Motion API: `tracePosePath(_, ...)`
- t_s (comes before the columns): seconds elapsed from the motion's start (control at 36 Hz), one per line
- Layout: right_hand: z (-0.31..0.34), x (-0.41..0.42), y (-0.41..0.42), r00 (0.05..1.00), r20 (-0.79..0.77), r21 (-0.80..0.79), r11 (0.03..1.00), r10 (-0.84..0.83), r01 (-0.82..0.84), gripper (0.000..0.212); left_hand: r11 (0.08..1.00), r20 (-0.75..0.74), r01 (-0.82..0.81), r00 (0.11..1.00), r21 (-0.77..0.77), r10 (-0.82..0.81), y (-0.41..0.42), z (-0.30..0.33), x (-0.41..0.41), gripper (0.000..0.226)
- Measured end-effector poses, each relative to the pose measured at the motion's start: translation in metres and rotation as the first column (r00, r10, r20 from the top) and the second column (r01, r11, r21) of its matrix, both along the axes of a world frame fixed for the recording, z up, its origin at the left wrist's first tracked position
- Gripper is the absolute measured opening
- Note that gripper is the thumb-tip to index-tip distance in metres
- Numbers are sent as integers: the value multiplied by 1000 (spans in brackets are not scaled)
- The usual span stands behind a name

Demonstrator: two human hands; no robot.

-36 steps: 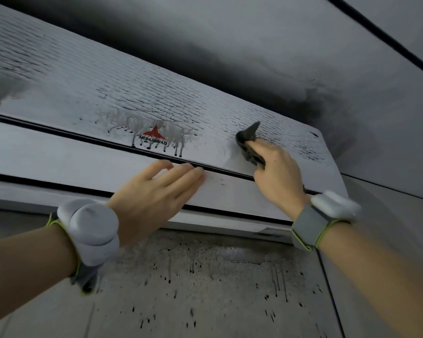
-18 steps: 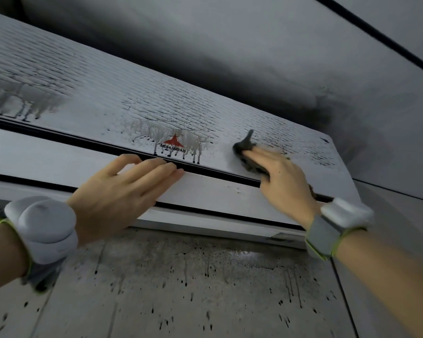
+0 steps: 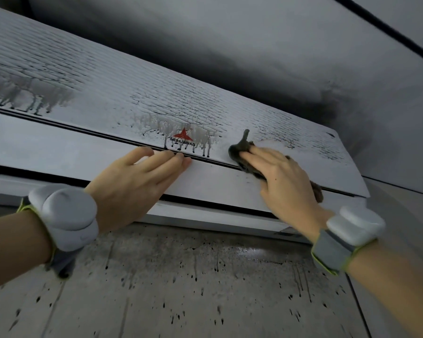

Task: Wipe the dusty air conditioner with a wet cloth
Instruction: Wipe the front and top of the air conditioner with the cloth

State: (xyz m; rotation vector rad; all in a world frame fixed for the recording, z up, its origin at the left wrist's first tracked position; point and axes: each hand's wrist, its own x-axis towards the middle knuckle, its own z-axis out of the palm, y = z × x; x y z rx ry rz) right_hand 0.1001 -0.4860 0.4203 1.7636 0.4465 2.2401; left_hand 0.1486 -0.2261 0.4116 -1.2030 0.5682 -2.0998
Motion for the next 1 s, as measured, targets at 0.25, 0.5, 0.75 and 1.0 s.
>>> tracePosePath(0.25,6,19,-7,966,207,58,984,154,-169,58,1000,25,-12,1000,-23,13,1,0,3,58)
tracePosePath(0.5,7,14,-11,818,409,188,840,405,-510,35,999,-6,-26,1000,-48,26,0,-7,-1,65)
tracePosePath(0.75,18,-14,-19,547,610,321,453,573,-832,42,997,-34,41,998,-69,-43,-1,-12,2,64)
tracePosePath(1.0,8,41,55,673,477,311,608,564,-730,36,995,-58,23,998,-93,-29,0,-11,-1,63)
